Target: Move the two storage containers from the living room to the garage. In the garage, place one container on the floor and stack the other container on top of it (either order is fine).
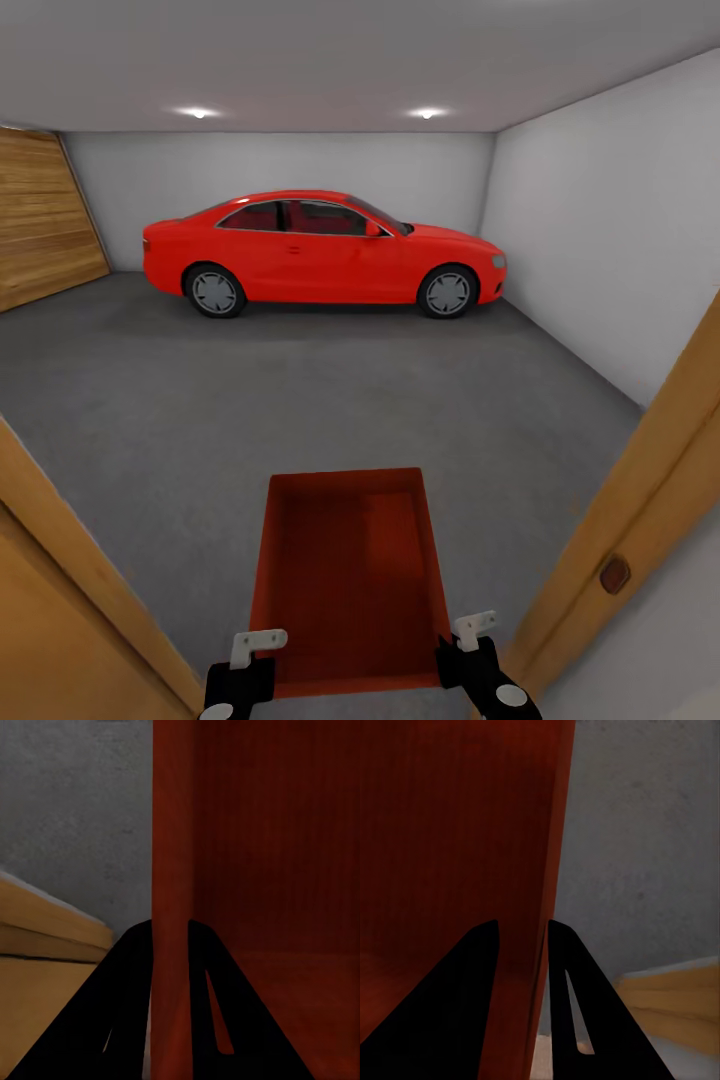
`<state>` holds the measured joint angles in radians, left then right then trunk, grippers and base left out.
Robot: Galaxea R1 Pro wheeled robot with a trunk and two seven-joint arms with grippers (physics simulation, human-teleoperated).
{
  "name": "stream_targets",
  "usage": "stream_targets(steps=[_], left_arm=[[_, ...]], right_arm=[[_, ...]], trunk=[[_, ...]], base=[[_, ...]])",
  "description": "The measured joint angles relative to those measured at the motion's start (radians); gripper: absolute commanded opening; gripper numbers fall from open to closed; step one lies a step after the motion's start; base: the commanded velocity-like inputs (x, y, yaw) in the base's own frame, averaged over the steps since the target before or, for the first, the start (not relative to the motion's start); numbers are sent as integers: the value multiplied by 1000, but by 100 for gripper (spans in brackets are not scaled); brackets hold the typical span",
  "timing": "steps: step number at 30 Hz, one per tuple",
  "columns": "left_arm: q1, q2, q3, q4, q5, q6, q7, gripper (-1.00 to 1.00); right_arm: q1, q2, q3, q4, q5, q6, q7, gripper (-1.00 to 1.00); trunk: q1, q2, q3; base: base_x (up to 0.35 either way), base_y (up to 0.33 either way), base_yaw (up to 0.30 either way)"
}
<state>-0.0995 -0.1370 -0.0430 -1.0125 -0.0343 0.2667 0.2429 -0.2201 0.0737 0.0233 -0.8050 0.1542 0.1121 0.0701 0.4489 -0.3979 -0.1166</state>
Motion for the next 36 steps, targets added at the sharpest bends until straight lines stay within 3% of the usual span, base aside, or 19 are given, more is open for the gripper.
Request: stream_targets(steps=[20,36], left_arm=[[0,0,0,0,-1,-1,0,-100],[0,0,0,0,0,0,0,-100]], right_arm=[[0,0,-1,0,1,-1,0,-100],[0,0,-1,0,0,0,0,-100]], trunk=[[0,0,0],[1,0,0]], base=[[117,34,0],[9,3,41]])
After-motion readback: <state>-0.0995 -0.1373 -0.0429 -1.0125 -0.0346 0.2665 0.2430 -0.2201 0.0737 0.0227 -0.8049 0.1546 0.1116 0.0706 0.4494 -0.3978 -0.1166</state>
